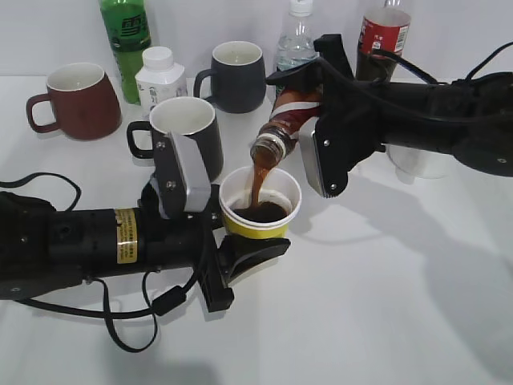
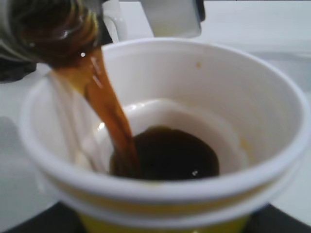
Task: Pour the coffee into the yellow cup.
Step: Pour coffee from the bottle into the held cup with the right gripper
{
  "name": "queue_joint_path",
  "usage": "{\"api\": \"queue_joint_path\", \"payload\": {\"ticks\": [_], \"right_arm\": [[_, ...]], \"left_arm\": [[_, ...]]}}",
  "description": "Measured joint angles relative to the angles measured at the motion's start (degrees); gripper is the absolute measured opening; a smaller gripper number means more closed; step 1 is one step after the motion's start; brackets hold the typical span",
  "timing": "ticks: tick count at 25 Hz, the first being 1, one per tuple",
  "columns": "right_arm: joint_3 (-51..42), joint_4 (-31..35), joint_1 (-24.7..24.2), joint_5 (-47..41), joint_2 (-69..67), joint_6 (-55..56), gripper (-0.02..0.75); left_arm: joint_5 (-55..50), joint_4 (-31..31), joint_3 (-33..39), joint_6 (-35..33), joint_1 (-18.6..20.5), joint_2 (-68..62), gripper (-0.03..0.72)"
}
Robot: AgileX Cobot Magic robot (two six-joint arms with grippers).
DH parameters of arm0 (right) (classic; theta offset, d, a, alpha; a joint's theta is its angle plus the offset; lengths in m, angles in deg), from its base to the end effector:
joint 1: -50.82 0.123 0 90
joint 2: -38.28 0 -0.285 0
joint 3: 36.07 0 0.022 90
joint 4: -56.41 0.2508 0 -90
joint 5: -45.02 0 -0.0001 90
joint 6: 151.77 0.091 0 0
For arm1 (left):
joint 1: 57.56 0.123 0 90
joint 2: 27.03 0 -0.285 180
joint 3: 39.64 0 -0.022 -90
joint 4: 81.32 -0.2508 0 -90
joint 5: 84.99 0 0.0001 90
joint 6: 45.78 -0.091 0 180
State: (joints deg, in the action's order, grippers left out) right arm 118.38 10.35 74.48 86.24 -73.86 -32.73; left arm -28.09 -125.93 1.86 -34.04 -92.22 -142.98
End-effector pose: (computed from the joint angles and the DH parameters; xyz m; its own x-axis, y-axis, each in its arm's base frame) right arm 0.3210 0.1877 0.1936 0.8010 -0.5984 0.0167 -0.1358 -0.2087 -0.9685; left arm 0.2249 -0.2205 0.1309 -0.0078 0.2858 -0.9583 0.9568 0.2807 0.0759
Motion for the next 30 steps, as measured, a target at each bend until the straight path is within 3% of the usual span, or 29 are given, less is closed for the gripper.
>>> {"api": "queue_joint_path", "payload": {"ticks": [19,30], "right_arm": [[0.00,0.11,0.00,0.19,0.05,-1.71,0.503],[0.00,0.05,0.00,0.19,0.05,19.94,0.503]], "left_arm": [[-0.25,0.54,0.29,0.00,0.00,0.00,0.385],[1.49,4.23,0.34,0.00,0.00,0.00,0.385]]}}
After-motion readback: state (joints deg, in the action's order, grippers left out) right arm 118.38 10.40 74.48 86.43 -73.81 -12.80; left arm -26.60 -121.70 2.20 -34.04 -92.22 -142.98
